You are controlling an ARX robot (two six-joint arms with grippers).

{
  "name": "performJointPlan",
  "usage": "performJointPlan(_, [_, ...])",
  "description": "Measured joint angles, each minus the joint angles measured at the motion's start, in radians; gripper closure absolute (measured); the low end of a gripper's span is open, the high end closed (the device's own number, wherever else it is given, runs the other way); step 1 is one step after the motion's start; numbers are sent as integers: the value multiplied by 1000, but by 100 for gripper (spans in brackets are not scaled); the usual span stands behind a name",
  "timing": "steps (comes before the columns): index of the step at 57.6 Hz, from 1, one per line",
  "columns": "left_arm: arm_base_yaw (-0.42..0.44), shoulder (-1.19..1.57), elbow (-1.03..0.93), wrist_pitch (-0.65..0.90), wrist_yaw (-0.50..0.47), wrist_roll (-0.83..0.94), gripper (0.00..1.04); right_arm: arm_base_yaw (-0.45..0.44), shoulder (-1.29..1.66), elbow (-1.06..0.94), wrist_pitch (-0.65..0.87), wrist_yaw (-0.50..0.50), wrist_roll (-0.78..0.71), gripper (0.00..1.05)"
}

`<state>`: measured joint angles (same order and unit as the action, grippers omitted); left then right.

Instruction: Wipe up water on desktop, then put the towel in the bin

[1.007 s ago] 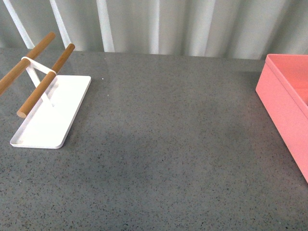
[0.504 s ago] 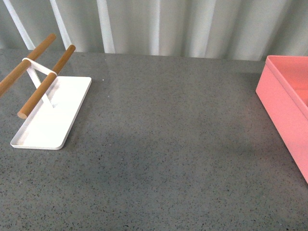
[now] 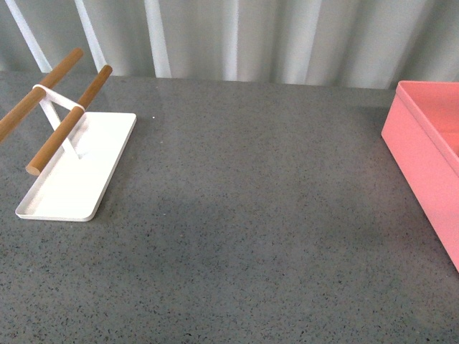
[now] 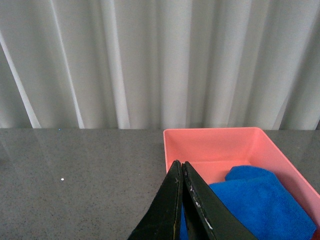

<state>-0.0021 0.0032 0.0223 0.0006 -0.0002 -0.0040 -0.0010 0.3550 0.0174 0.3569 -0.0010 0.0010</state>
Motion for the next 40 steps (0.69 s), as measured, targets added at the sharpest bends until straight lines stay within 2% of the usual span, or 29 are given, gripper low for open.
performJointPlan(34, [0, 0, 0, 0, 0, 0, 7, 0, -184, 0, -183, 0, 0, 101])
performJointPlan(40, [0, 0, 0, 0, 0, 0, 7, 0, -308, 0, -341, 0, 0, 101])
